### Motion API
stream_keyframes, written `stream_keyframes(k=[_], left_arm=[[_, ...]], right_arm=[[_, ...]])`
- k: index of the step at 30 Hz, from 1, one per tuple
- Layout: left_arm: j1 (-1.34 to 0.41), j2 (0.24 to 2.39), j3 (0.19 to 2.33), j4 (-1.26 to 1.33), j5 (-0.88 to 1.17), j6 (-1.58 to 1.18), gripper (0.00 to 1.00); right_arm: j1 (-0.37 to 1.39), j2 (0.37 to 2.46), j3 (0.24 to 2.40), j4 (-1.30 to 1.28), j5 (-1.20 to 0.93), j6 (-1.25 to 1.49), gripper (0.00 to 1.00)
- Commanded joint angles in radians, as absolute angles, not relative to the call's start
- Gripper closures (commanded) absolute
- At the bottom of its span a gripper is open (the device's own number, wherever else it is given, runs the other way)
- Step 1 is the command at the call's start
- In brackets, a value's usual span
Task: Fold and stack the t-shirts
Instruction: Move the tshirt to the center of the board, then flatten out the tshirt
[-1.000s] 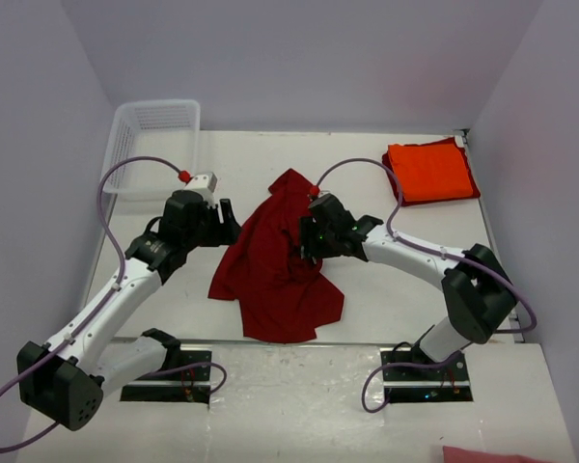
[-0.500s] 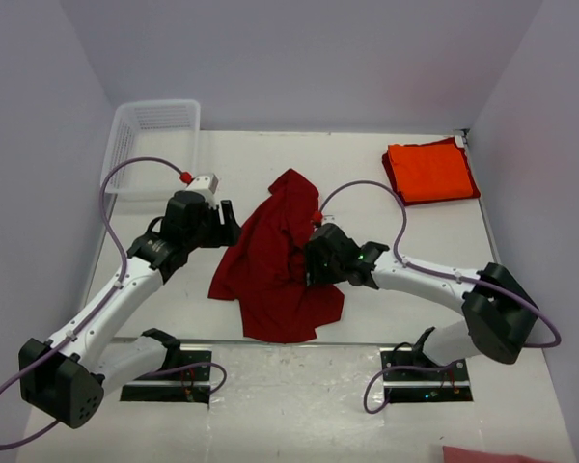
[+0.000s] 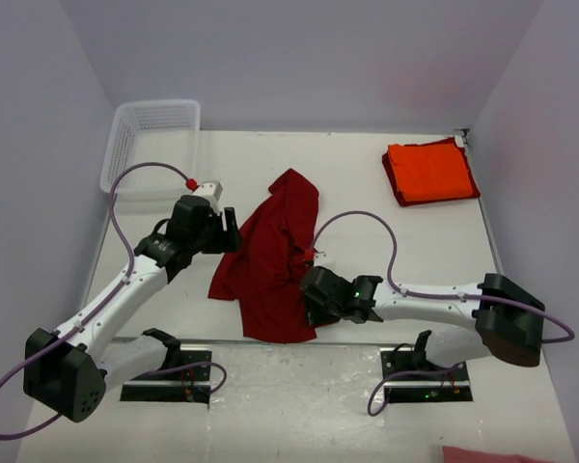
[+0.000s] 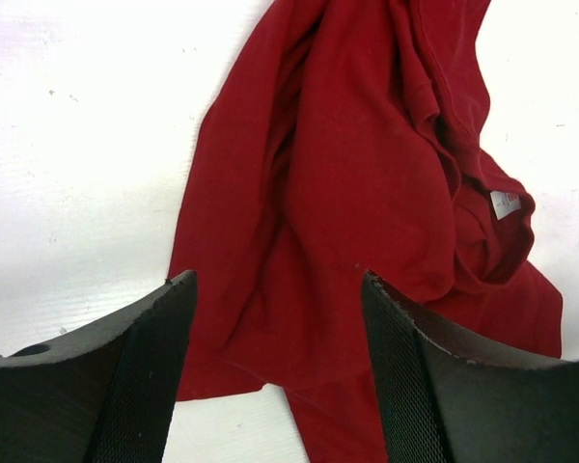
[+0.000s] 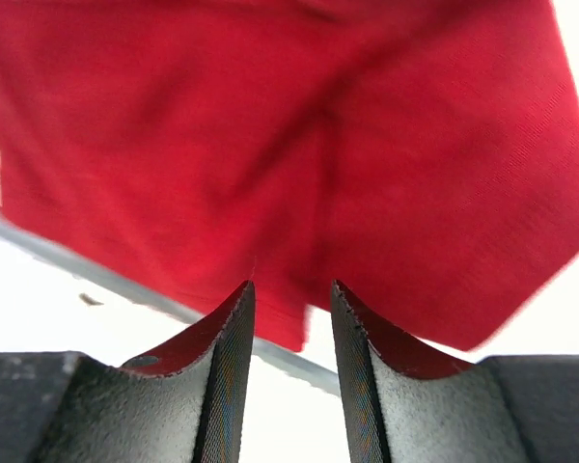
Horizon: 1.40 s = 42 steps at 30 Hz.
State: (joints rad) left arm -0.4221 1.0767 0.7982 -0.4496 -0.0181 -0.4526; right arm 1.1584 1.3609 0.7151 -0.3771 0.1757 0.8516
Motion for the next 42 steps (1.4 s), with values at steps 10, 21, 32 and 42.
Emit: stream_keyframes(k=[10, 21, 32, 42], left_arm=[[-0.428, 1.051, 0.799, -0.436, -0.008, -0.43, 0.29], [-0.428, 1.046, 0.796, -0.443, -0.005, -0.428, 0.29], [-0.428, 1.035, 0.758, -0.443, -0.008, -0.419, 0.28], [-0.428, 1.034, 0.765, -0.443, -0.006, -0.416, 0.28]], right_arm=[[1.158, 1.347, 0.614, -0.298, 0.213, 0.97, 0.57], [1.178, 1.397, 0.678, -0.29, 0.186, 0.959, 0.58], [1.242, 1.46, 0.724, -0.35, 0.233, 1.002, 0.61], [1.272, 1.351, 0.773, -0.523, 0.366, 1.041, 0.54]])
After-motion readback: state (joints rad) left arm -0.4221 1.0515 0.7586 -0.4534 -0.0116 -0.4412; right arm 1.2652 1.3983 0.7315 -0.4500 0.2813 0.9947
